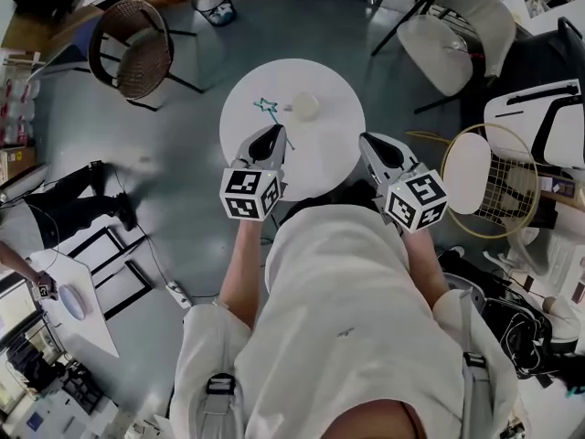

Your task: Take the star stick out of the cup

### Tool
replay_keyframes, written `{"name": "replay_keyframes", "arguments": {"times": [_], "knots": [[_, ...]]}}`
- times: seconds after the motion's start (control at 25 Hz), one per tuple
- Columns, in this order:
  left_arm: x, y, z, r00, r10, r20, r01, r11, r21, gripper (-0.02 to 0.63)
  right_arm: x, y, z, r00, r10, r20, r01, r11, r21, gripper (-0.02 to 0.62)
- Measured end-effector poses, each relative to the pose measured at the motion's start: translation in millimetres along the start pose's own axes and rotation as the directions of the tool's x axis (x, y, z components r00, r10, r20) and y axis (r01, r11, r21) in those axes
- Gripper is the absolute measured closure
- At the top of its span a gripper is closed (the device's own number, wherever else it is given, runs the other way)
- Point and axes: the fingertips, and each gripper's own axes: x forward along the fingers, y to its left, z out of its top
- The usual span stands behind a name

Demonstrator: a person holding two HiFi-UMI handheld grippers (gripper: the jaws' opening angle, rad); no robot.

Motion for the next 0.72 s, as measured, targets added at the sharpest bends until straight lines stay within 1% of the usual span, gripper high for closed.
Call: {"name": "replay_keyframes", "arguments": {"times": [0.24,0.4,0.72], "knots": [[-16,-1,-17,1.0,-0.003,0.008,0.003,0.999,-0.048,0.581,6,14,-1,1.0,0.009,-0.006,-0.009,1.0,-0.009,0.589],[-24,-3,-26,1.0,-0.004,-0.002,0.004,0.999,-0.04,0.581,5,19,-10,1.0,0.01,-0.014,-0.01,1.0,-0.002,0.589],[-36,-12,-26,1.0,0.023,0.012,-0.022,0.999,-0.046,0.581,-7,27,-14,0.999,0.039,-0.023,-0.039,0.999,-0.014,0.589]]}}
